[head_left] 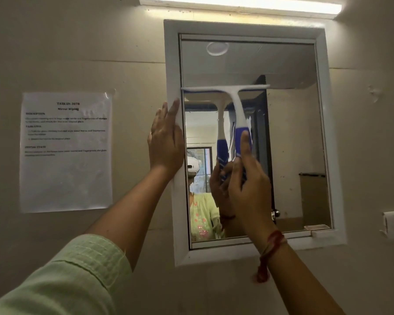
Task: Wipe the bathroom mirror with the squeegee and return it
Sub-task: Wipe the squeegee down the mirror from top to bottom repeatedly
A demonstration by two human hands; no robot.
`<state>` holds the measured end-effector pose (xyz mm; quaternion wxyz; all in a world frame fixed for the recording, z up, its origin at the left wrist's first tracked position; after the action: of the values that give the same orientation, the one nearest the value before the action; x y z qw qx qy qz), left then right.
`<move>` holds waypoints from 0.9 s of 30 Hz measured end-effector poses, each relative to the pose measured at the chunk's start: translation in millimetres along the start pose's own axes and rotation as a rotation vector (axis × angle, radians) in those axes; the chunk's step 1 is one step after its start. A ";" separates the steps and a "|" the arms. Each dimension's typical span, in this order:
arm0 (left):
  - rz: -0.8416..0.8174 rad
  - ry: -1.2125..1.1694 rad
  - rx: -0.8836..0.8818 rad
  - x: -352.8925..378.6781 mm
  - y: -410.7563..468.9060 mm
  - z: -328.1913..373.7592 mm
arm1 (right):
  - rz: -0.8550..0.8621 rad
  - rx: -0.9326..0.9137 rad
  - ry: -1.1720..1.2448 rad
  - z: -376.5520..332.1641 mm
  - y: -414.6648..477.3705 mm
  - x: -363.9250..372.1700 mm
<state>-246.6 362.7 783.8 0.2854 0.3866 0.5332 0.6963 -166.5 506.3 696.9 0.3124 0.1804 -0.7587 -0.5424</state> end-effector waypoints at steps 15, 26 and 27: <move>0.014 -0.023 -0.006 0.4 0.1 -0.4 | 0.040 -0.035 -0.041 7.9 -28.0 -9.4; -0.004 -0.023 0.000 -0.7 -0.6 1.0 | -0.005 0.003 -0.034 8.4 -47.8 -14.8; -0.005 -0.022 0.001 -0.6 -0.7 0.6 | -0.012 0.003 -0.031 8.3 -55.7 -17.9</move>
<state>-245.8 362.7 783.1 0.2929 0.3931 0.5312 0.6910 -162.5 503.8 638.0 0.2969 0.1770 -0.7633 -0.5458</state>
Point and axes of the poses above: each hand's wrist, its own y-axis towards the middle knuckle, its own x-axis out of the palm, z = x × y, the point moved 1 cm from there along y, towards the middle knuckle, and after that the axes turned 13 degrees about z, right-handed, at the moved point
